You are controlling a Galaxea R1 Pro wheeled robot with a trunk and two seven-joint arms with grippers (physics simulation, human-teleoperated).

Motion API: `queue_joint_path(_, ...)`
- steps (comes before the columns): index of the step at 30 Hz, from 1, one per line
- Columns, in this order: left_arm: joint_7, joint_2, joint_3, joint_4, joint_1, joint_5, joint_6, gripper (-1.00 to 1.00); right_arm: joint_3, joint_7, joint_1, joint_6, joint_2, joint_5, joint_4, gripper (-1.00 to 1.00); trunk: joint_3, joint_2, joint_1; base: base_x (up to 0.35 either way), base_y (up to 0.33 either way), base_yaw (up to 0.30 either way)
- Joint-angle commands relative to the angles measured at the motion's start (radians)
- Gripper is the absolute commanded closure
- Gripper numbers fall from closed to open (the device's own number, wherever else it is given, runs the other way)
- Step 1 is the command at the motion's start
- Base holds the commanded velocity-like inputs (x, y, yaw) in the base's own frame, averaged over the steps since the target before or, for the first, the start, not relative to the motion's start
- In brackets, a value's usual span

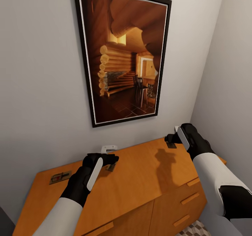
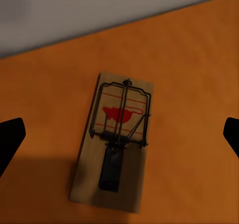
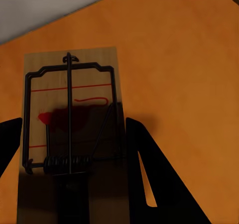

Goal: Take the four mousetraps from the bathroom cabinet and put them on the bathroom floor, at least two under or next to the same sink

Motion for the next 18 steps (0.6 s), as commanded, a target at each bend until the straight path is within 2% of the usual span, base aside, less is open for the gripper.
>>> queue_joint_path(1, 0.009, 0.0, -0.001, -0.001, -0.001, 0.01, 0.003, -1.0, 0.0, -0.011, -0.001, 0.004, 0.0, -0.013, -0.002, 1.0, -0.005, -0.008, 0.004, 0.0, 0.0, 0.0)
queue_joint_path(10, 0.009, 0.001, -0.001, 0.0, -0.001, 0.01, 0.006, -1.0, 0.0, -0.011, -0.001, 0.006, -0.002, -0.014, -0.002, 1.0, -0.033, -0.071, 0.039, 0.0, 0.0, 0.0)
queue_joint_path(18, 0.008, 0.002, -0.001, 0.001, 0.0, 0.01, 0.008, -1.0, 0.0, -0.011, -0.001, 0.006, -0.002, -0.014, 0.0, 1.0, -0.036, -0.078, 0.042, 0.0, 0.0, 0.0)
